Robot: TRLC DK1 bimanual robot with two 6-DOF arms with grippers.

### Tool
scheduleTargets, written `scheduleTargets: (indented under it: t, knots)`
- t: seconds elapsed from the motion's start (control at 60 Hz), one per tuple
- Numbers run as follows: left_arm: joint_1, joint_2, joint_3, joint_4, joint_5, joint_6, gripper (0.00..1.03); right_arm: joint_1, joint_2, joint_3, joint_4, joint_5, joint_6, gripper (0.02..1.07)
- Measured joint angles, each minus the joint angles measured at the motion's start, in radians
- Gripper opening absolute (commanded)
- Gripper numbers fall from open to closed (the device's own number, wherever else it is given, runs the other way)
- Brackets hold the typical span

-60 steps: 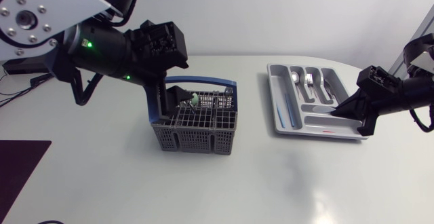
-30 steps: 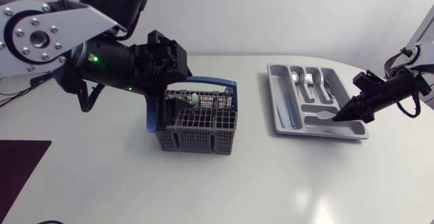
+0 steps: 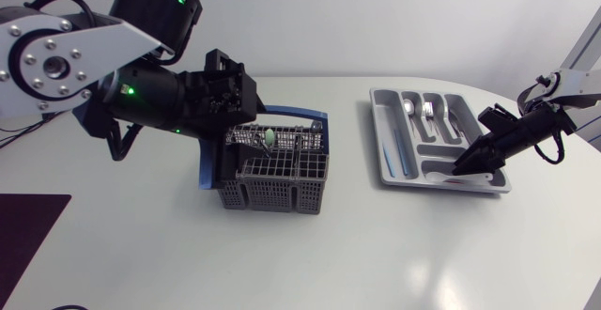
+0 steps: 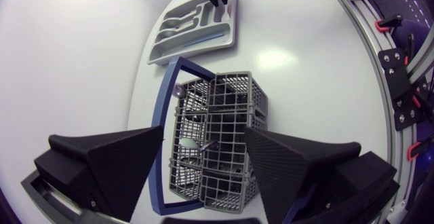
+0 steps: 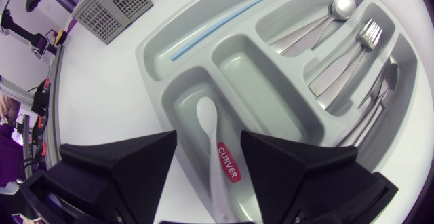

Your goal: Unload the cutlery basket into the drawer organizer.

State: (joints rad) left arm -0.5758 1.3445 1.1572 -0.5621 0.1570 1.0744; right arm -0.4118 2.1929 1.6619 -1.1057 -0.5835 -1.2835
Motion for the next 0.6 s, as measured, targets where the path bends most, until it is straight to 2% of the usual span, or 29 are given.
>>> scheduleTargets:
  t: [0.15,0.417,0.5,0.6]
  knots:
    - [0.000,-0.013,-0.019,0.013,0.000,0.002,0.97,-0.003,-0.078,-0.083,0.053,-0.016,0.005,1.03]
    - [0.022,-0.037,-0.056,0.035,-0.001,0.087,0.97,-0.016,-0.397,-0.315,0.112,-0.100,0.004,1.03]
    - [0.032,-0.041,-0.080,0.074,-0.002,0.135,0.97,-0.016,-0.486,-0.386,0.115,-0.120,0.003,1.03]
    - [0.035,-0.055,-0.150,0.181,-0.019,0.219,0.96,0.000,-0.600,-0.489,0.116,-0.125,0.002,1.03]
